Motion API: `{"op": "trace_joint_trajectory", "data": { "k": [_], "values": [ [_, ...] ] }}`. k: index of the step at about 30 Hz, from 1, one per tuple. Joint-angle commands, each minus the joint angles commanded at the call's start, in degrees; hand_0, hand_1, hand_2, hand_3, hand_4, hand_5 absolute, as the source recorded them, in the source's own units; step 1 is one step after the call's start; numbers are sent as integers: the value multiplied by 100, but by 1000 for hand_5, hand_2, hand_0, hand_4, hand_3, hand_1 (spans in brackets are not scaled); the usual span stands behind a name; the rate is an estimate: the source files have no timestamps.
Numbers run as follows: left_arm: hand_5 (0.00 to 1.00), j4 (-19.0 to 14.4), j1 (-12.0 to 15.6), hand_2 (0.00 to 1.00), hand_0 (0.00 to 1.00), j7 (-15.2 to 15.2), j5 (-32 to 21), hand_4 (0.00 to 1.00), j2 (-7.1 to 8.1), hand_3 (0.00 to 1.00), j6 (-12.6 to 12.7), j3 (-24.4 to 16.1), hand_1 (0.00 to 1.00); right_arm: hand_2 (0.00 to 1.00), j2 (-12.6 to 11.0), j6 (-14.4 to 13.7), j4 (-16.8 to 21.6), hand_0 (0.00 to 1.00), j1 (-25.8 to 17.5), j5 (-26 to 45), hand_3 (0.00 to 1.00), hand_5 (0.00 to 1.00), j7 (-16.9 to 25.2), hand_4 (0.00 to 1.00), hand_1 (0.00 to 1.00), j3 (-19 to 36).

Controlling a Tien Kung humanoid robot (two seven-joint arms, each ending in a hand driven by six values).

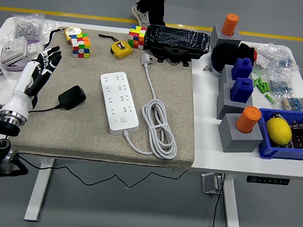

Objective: Pick up the plug,place it near the board,insert it into the board,press the button

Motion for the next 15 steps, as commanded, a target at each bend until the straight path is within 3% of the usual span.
{"op": "trace_joint_trajectory", "data": {
  "k": [15],
  "values": [
    [872, 2, -29, 919, 920, -18, 1, 998, 20, 907, 14, -36, 938, 724, 11, 2, 0, 786, 17, 12, 780, 991, 4, 998, 741, 1]
  ]
}}
